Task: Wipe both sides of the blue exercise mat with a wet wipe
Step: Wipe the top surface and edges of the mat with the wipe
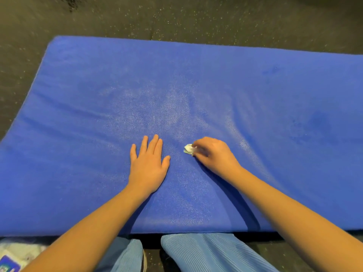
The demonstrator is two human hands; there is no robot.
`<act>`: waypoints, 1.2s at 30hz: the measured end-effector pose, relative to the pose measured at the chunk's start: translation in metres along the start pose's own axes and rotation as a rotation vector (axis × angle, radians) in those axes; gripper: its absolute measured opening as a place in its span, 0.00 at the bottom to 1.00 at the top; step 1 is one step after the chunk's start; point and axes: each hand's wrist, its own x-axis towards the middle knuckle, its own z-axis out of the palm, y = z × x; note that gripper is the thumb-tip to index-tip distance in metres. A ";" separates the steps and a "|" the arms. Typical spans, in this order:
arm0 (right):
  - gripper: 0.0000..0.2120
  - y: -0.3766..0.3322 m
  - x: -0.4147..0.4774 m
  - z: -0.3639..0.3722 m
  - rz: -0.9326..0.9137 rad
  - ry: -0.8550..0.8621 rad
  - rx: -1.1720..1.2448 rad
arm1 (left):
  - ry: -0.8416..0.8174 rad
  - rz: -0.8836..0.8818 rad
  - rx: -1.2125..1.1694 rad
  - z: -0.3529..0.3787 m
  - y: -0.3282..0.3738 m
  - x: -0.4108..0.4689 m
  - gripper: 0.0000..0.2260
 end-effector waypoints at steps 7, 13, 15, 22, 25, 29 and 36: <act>0.08 -0.003 0.023 0.010 0.158 0.053 0.000 | -0.016 0.005 0.021 0.001 0.000 0.000 0.32; 0.09 0.030 0.054 -0.006 0.293 0.128 -0.153 | -0.026 0.006 0.019 0.001 0.000 0.001 0.33; 0.10 0.029 0.055 -0.003 0.316 0.161 -0.156 | -0.032 -0.001 0.031 0.000 0.000 0.000 0.29; 0.06 0.038 0.057 -0.020 0.081 -0.021 -0.211 | -0.055 0.019 -0.001 -0.006 -0.003 0.012 0.26; 0.09 0.049 0.070 -0.020 0.259 0.099 -0.293 | -0.029 0.054 -0.025 -0.009 -0.003 0.038 0.26; 0.05 0.024 0.050 -0.002 -0.132 -0.167 -0.195 | 0.028 -0.008 0.022 0.000 0.009 0.055 0.25; 0.06 0.044 0.084 -0.020 0.294 0.091 -0.298 | 0.042 0.002 0.045 0.007 0.007 0.054 0.28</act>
